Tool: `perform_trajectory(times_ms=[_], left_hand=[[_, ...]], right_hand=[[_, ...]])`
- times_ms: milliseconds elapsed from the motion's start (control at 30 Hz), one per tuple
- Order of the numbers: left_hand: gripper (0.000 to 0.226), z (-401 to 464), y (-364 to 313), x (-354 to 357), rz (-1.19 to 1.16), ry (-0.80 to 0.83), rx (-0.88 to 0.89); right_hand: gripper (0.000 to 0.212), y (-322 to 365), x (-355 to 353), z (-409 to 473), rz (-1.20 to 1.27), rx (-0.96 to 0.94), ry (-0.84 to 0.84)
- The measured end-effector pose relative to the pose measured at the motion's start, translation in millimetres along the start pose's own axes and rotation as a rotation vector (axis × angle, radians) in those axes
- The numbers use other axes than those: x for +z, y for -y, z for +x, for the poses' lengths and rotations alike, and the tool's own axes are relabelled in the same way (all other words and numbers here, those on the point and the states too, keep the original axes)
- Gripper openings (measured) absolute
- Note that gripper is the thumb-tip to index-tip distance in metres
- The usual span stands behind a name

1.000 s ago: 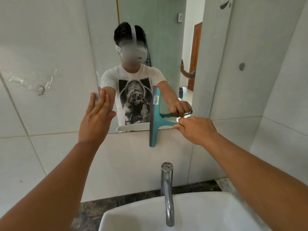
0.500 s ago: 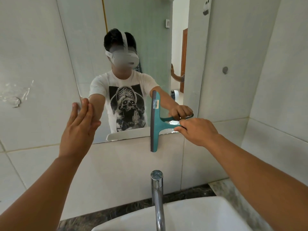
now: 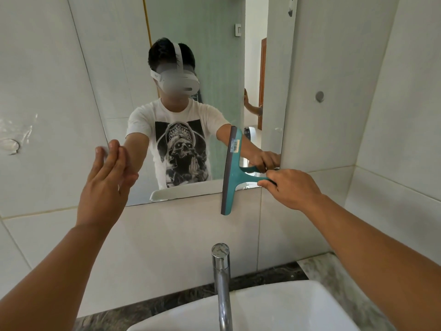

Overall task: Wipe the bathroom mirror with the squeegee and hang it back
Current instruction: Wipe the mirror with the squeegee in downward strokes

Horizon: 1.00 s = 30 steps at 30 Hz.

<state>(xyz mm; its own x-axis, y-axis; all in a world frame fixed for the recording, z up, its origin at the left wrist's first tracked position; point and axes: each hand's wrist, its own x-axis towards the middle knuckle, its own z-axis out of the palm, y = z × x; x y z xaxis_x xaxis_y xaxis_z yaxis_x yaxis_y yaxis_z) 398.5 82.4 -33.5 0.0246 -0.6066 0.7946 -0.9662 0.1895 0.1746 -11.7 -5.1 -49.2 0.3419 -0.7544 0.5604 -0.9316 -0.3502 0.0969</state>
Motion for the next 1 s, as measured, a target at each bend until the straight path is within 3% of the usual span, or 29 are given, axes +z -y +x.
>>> perform_trajectory(times_ms=[533, 767, 1000], left_hand=[[0.059, -1, 2, 3, 0.003, -0.016, 0.017], [0.059, 0, 5, 9, -0.014, -0.054, 0.018], [0.061, -1, 5, 6, -0.012, -0.045, 0.015]], right_hand=[[0.047, -14, 30, -25, 0.205, 0.143, 0.012], [0.044, -37, 43, -61, 0.157, 0.271, 0.051], [0.046, -25, 61, -75, 0.302, 0.348, 0.028]])
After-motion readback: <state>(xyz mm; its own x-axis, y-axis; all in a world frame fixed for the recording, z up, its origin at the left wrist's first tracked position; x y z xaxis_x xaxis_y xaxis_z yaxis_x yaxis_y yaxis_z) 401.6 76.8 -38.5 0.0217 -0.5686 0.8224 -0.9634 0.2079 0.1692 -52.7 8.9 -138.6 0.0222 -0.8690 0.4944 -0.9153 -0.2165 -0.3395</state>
